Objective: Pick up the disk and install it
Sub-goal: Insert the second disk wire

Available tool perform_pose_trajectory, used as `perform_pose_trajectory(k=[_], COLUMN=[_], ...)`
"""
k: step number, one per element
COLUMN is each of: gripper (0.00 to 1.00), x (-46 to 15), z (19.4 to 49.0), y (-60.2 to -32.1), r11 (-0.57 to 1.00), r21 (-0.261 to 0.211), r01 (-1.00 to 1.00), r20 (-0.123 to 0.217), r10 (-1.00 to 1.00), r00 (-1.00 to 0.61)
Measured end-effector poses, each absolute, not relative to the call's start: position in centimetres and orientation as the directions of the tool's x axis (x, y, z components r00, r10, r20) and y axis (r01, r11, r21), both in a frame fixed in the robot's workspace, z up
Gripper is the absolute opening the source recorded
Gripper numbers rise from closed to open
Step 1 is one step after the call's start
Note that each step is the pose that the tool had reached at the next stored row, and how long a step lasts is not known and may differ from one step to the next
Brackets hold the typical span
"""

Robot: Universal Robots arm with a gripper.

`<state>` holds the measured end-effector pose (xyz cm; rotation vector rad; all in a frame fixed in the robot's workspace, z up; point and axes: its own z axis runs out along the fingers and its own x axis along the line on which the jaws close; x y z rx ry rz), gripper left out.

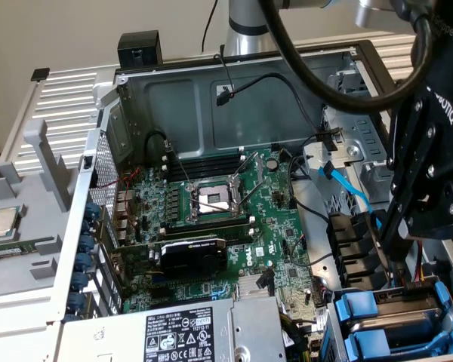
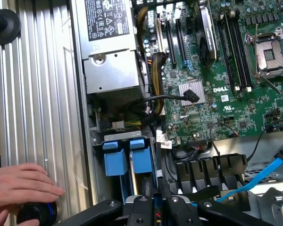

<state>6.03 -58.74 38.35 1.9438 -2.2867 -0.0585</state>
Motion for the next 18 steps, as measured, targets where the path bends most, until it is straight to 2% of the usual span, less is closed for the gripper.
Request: perform_pose_trajectory(k=[5,9,18], gripper=[0.16,0.16,0.16], x=[6.0,6.0,6.1], z=[38.3,38.3,37.8], y=[-58.8,-59.4,-60.1], r11=[0.164,0.160,0.156], r21=[0.120,0.124,0.125], r01=[-0.979,-0.979,-0.980], r20=[0.078,0.051,0.047], r10=[-0.985,-0.987,-0.987], r00=[-0.156,-0.155,-0.152])
